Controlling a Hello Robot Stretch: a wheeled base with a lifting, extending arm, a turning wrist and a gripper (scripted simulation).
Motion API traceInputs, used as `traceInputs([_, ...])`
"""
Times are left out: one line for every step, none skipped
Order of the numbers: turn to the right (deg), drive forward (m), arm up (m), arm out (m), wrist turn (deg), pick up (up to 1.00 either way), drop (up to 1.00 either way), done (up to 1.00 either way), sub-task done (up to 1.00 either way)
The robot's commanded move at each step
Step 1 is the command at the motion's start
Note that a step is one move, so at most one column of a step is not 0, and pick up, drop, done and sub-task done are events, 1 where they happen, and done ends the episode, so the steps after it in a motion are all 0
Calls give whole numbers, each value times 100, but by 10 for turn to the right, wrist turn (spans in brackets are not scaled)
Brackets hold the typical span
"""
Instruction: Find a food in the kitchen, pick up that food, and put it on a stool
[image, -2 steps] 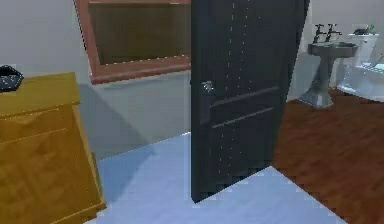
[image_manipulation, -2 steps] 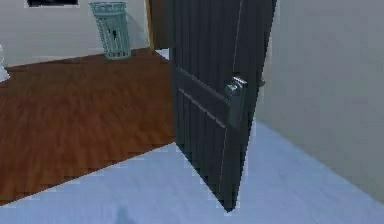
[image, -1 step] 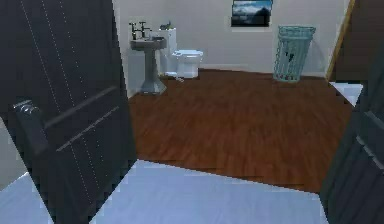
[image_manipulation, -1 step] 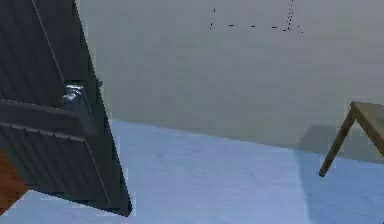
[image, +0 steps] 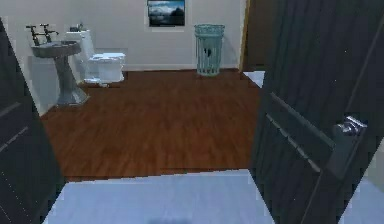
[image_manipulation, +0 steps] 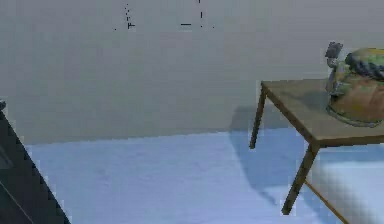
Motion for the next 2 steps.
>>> traceInputs([0,100,0,0,0,0,0,0,0])
traceInputs([30,0,0,0,0,0,0,0,0])
